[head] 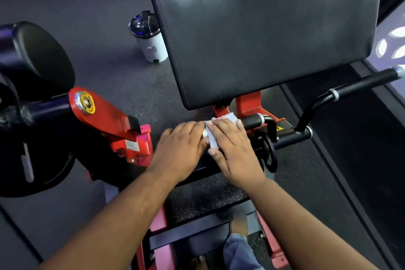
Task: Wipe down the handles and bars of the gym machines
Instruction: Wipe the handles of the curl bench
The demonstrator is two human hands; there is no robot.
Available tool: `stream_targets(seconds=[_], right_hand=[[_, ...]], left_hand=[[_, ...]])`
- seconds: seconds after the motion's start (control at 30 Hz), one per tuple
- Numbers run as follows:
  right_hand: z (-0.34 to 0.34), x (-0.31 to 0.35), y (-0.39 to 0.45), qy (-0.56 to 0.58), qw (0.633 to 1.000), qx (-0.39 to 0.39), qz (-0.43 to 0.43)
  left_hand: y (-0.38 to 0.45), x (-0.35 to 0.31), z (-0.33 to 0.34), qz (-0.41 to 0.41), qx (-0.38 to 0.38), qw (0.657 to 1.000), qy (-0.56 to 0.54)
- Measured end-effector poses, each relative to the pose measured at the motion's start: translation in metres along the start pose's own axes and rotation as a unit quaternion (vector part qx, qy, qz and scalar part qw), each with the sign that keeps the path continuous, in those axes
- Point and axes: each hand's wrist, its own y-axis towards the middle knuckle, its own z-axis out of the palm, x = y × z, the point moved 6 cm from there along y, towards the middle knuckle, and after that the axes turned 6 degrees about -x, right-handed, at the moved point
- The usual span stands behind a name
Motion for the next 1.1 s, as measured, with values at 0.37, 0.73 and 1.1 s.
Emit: stream_targets(seconds=[0.37, 0.73, 1.1], right_hand=[[-0.002, 0.005, -0.001, -0.032, 0.998, -0.011, -0.049], [0.000, -0.001, -0.003, -0.041, 0.998, -0.004, -0.037], [-0.003, 0.000, -0.002, -0.077, 0.995, -0.013, -0.059]], left_hand=[[-0.005, -0.002, 0.000, -0.023, 0.010, 1.000, -0.001], [-0.006, -0.002, 0.004, -0.033, 0.003, 0.999, -0.011], [-0.036, 0.002, 0.030, -0.067, -0.005, 0.996, -0.051]])
